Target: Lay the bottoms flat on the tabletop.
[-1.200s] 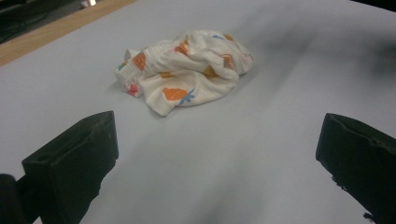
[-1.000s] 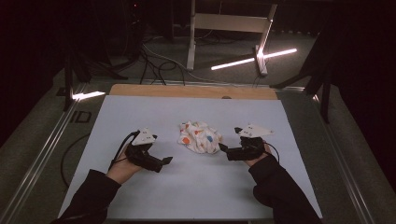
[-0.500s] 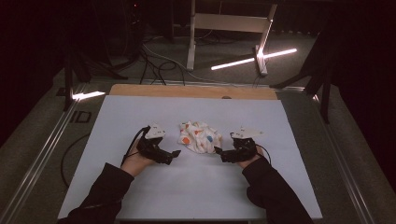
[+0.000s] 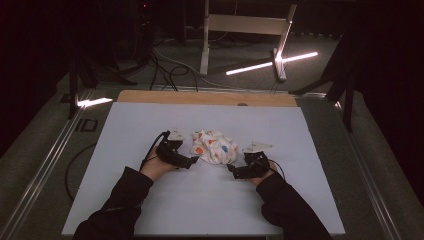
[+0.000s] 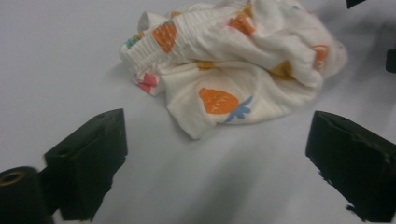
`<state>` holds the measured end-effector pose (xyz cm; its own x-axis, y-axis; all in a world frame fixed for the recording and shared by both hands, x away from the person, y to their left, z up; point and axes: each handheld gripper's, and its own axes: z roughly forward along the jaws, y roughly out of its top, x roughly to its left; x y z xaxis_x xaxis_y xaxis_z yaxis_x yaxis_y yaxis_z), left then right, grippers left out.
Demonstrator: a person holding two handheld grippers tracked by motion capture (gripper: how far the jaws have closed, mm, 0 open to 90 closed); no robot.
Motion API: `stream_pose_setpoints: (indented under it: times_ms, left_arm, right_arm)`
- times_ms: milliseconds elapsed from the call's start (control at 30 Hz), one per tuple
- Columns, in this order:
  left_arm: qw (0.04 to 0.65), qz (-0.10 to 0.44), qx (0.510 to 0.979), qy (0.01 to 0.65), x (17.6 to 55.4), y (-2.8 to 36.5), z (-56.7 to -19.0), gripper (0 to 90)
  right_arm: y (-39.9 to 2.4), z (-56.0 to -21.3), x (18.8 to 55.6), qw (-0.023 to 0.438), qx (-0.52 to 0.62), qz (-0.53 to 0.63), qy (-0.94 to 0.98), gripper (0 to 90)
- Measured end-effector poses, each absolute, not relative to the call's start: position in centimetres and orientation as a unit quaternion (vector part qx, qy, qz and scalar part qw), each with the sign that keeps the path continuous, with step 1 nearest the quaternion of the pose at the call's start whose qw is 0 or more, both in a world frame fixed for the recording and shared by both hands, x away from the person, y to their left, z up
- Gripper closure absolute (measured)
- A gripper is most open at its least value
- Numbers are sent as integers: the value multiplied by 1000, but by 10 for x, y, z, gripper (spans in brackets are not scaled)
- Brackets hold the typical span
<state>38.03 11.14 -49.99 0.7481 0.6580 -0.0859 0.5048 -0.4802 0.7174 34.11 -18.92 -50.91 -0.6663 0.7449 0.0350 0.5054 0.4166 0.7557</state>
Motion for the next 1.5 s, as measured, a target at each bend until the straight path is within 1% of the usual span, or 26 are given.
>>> stream_pose_setpoints:
  times_ms: [33,167,200,267,333,367,400,567,600,633,667,700,733,767,800,867,967,1133,1500]
  left_arm:
    - [372,102,856,345,383,110,-502,83]
    - [354,95,861,352,388,106,-507,160]
    - [351,94,863,350,389,106,-508,182]
    - [350,94,865,346,390,104,-511,211]
    - [348,91,868,341,391,102,-513,280]
    - [345,91,870,340,391,100,-514,290]
    - [346,88,871,338,392,99,-515,335]
    - [347,87,872,334,394,91,-519,407]
    - [348,87,872,334,394,90,-519,462]
    - [347,89,872,333,394,89,-519,473]
    - [347,93,873,331,394,87,-519,496]
    - [347,93,873,331,394,87,-519,528]
    - [342,95,874,331,395,86,-518,528]
    - [342,95,874,331,395,86,-518,597]
    - [342,96,874,330,395,85,-518,660]
    - [343,97,874,330,395,85,-518,711]
    - [343,100,875,327,395,85,-517,827]
    - [352,108,871,326,393,89,-513,861]
    - [371,138,857,331,387,115,-482,867]
  right_arm:
    - [-189,-509,342,155,380,383,828,162]
    - [-183,-514,349,150,387,368,832,192]
    - [-182,-515,350,150,387,361,835,220]
    - [-179,-517,351,147,389,356,837,239]
    - [-178,-519,351,149,389,350,839,277]
    - [-177,-519,351,148,388,350,840,288]
    - [-176,-519,350,152,388,348,840,320]
    - [-172,-521,349,152,378,333,850,428]
    - [-171,-520,348,152,375,333,852,461]
    - [-170,-520,347,154,374,332,852,476]
    - [-170,-520,347,150,373,333,853,514]
    - [-170,-520,347,150,373,333,853,514]
    - [-170,-519,347,152,372,332,853,552]
    - [-170,-519,347,152,372,332,853,552]
    - [-169,-518,347,157,366,326,857,699]
    - [-169,-517,347,158,364,325,858,760]
    - [-170,-515,347,165,359,322,860,831]
    - [-173,-511,348,169,361,329,856,849]
    - [-190,-484,352,190,372,362,834,854]
